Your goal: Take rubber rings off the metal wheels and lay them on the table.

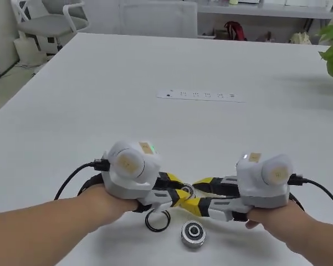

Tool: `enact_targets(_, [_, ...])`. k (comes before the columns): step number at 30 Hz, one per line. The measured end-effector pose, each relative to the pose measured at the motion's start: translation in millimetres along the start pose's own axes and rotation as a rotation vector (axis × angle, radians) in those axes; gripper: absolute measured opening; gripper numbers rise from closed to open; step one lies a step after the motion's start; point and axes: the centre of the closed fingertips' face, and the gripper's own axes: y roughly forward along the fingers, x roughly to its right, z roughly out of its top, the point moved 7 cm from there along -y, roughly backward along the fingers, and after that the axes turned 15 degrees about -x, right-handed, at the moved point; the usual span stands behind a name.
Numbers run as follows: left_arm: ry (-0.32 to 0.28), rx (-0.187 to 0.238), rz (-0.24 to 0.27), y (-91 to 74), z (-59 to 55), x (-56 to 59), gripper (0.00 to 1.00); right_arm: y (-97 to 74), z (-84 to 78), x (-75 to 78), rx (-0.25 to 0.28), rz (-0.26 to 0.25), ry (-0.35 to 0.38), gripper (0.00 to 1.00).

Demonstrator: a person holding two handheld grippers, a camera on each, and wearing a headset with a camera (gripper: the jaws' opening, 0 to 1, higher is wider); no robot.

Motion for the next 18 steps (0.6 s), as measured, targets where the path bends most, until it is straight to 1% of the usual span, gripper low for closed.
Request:
enact_targets(4, [-0.011,0.005,0.003,-0.4,-0.2,0.5,0.13,-1.6,-1.0,0.0,-0.003,-0.001,0.004,0.29])
enact_targets(7, [-0.013,0.004,0.004,-0.2,0.3,0.3,0.13,-2.7,-0.5,-2.1,-0.011,0.001,-0.018,0.25])
enact_targets(8, [-0.014,0.004,0.003,-0.1,0.2,0.3,0.13,-3.7,-0.3,-1.9,-0.011,-0.008,-0.022,0.25])
enact_targets(13, [-0.021,0.008,0.000,0.3,-0.4,-0.3,0.13,-8.7,-0.6,-2.8,-0.006,-0.004,-0.020,0.23])
enact_targets(18, [-0.025,0.010,0.000,0.3,-0.9,-0.1,0.13,-11.7,-2.7,-3.0,-0.017,-0.007,-0.021,0.20])
